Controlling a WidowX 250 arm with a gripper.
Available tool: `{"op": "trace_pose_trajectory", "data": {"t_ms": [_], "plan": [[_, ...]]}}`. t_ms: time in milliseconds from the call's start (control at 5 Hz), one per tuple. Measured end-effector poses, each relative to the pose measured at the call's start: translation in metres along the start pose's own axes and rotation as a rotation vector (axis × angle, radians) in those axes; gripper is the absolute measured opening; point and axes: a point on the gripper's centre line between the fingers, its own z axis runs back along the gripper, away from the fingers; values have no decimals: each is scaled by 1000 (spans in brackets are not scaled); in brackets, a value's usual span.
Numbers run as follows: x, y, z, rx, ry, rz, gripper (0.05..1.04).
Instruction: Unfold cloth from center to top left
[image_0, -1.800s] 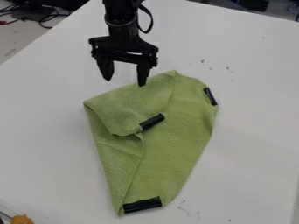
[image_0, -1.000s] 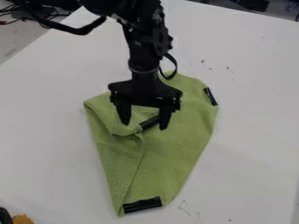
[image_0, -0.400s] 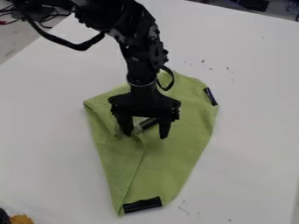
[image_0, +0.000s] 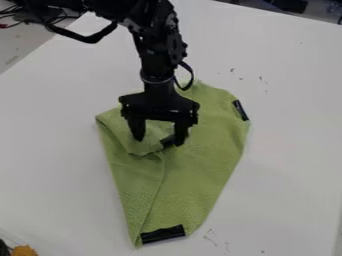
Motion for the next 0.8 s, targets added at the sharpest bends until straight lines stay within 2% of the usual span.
{"op": "trace_pose_trajectory", "data": {"t_ms": [400, 600, 800], "plan": [[7, 4, -15, -23, 37, -7, 375], [8, 2, -17, -39, 35, -2, 217], [6, 1, -18, -46, 32, 10, 445]]}}
